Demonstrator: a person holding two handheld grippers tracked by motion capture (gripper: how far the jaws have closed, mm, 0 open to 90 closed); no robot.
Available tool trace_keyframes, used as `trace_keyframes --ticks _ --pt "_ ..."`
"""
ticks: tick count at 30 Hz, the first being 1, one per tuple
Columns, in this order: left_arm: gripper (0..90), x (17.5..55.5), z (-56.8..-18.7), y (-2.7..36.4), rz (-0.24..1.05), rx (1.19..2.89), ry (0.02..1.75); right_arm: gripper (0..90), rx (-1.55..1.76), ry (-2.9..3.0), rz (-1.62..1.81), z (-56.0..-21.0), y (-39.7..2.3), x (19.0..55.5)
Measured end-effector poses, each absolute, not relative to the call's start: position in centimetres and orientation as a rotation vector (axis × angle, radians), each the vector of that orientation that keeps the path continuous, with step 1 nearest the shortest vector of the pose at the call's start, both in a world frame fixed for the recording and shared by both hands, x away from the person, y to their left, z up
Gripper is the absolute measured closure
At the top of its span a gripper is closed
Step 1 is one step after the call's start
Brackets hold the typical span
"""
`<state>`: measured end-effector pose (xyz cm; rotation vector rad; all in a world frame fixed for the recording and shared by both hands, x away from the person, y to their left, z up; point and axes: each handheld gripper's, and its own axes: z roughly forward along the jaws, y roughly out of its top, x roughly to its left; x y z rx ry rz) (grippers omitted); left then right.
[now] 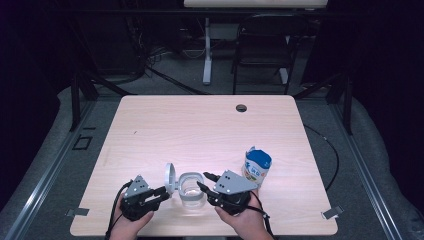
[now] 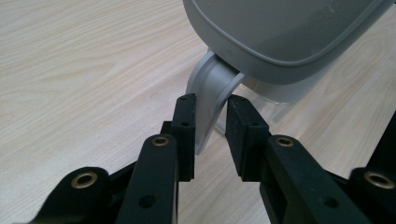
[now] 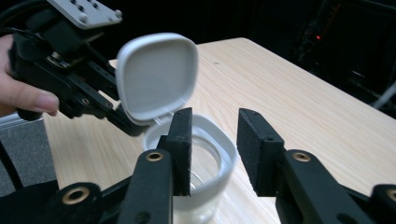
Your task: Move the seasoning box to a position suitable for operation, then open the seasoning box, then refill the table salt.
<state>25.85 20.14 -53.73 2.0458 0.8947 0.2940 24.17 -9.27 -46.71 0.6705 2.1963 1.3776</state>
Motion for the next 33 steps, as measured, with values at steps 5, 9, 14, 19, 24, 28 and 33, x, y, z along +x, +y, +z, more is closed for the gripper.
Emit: trace_keyframes --ticks 5,9,14,19,24,28,33 --pt "80.3 26.2 -53.8 20.1 0.298 2.031 0.907 63.1 0.724 2.164 1.387 -47.1 -10.9 23.6" --pt "81.3 26.6 -53.9 20.2 0.293 2.016 0.921 61.0 0.755 2.141 1.378 -47.3 -12.3 23.2" --pt "76.7 26.4 -53.7 20.3 0.296 2.006 0.913 56.9 0.8 2.109 1.367 -47.4 -14.0 22.9" --pt "74.5 26.1 -53.3 20.5 0.305 2.007 0.906 54.4 0.844 2.067 1.364 -47.6 -15.8 22.2" --pt "74.5 26.3 -53.2 20.7 0.31 2.006 0.913 53.9 0.911 2.028 1.344 -47.8 -18.1 22.1" --pt "74.2 26.3 -53.0 20.8 0.316 2.01 0.911 53.4 0.938 2.01 1.337 -47.9 -18.9 22.3" --pt "74.2 26.3 -53.0 21.0 0.318 2.009 0.92 53.3 0.974 1.984 1.335 -48.0 -20.1 22.3"
